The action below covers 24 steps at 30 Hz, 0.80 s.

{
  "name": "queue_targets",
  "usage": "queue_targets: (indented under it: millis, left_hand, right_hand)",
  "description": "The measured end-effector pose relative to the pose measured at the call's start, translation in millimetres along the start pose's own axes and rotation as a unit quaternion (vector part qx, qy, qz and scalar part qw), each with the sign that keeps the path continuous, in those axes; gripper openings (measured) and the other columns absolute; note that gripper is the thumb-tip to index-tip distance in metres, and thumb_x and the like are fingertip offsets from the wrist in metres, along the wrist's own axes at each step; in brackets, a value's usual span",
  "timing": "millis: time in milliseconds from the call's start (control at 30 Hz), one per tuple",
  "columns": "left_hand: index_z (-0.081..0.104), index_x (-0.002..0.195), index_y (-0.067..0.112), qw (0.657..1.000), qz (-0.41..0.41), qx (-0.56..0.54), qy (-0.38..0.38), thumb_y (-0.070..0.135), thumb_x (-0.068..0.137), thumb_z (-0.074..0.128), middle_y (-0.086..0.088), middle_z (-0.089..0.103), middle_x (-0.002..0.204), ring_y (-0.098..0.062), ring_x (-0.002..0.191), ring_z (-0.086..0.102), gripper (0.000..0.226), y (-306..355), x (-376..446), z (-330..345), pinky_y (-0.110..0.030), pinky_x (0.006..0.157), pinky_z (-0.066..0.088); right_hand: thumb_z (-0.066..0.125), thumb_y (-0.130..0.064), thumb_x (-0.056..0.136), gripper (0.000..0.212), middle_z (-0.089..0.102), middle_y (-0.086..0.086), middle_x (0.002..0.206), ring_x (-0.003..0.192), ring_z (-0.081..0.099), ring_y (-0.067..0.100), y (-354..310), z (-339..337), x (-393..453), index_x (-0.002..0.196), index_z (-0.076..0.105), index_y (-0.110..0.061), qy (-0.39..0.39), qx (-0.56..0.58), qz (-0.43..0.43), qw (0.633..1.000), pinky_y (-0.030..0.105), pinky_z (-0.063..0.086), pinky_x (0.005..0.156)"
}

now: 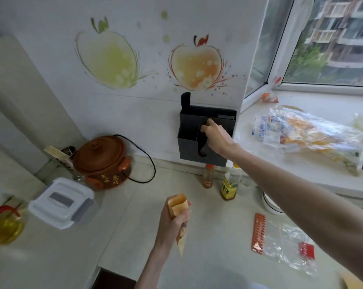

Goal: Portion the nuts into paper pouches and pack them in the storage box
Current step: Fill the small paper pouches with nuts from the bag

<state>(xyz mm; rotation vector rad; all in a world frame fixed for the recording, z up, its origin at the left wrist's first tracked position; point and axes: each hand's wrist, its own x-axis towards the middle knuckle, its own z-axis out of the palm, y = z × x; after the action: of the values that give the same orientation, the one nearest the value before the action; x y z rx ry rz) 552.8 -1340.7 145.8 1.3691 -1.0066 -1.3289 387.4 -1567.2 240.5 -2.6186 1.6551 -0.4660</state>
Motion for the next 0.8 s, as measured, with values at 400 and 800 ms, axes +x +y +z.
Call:
queue_targets:
  millis: [400,800]
  left_hand:
    - [0.068,0.105,0.016,0.991,-0.051,-0.032,-0.116,0.040,0.066,0.081,-0.010,0.061,0.069,-0.016,0.050,0.053,0.048,-12.2,20.9,70.8,-0.023,0.043,0.037]
    - [0.069,0.109,0.018,0.963,0.015,0.022,-0.268,0.027,0.079,0.077,-0.010,0.074,0.096,-0.021,0.087,0.070,0.032,7.5,4.6,201.2,-0.028,0.074,0.056]
  right_hand:
    - [0.048,0.001,0.084,0.038,0.069,-0.002,0.105,0.093,0.061,0.015,10.1,-18.0,-141.3,0.111,0.068,-0.018,-0.222,0.175,0.049,0.958,0.024,0.048,0.082]
    - [0.060,-0.012,0.091,0.022,0.067,-0.006,0.096,0.089,0.062,0.002,94.0,-56.0,-286.7,0.107,0.064,-0.026,-0.047,0.378,0.233,0.895,0.014,0.048,0.077]
